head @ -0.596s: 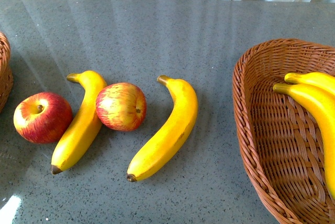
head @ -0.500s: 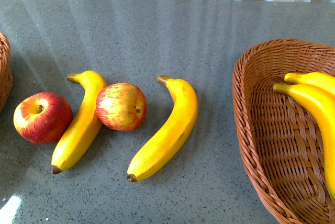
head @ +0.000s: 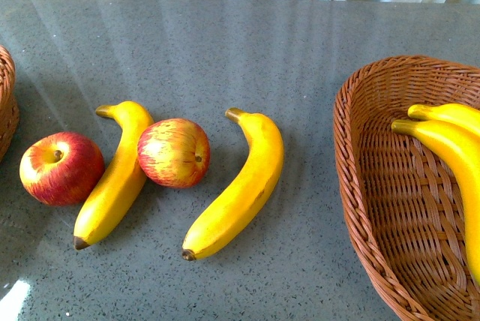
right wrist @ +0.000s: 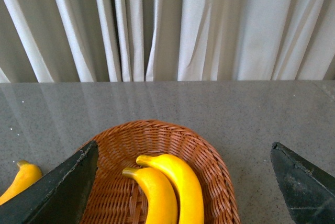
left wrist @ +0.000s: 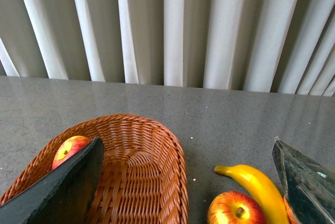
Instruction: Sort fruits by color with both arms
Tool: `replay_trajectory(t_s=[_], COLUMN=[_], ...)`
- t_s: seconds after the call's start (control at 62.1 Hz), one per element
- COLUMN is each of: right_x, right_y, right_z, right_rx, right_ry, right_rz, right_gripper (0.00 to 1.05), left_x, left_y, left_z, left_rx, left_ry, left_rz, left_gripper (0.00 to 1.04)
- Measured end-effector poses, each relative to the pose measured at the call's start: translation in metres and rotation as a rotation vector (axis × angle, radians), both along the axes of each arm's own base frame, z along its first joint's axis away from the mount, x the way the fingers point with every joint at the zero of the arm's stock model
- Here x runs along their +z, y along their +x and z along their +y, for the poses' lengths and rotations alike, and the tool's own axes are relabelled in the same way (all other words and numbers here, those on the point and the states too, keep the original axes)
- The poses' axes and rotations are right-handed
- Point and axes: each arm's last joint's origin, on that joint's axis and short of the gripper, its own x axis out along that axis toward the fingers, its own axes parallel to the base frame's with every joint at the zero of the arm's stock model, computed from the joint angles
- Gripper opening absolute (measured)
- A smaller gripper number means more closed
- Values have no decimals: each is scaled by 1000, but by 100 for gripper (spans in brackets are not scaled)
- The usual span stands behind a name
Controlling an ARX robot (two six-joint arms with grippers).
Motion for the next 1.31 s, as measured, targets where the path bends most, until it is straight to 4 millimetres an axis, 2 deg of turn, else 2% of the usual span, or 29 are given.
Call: replay_trajectory(t_s=[0.596,0.677,0.741,0.87,1.031,1.305], right_x=[0,0,0,0,0,0], right_y=[0,0,0,0,0,0], right_z=[0,0,0,0,0,0], right_rx=[0,-1,0,0,0,0], right_ry=[0,0,0,0,0,0], right_rz=[0,0,0,0,0,0], right_gripper=[96,96,96,96,96,96], left_x=[0,0,4,16,21,6], left_y=[0,1,9,29,58,96], left_z=[0,-2,-5,-15,-33,-76], left_rx=[1,95,142,145,123,90], left_ry=[0,-74,-122,-138,-123,-58], left_rz=[0,198,308,319,348,542], left_gripper=[96,96,96,96,96,96])
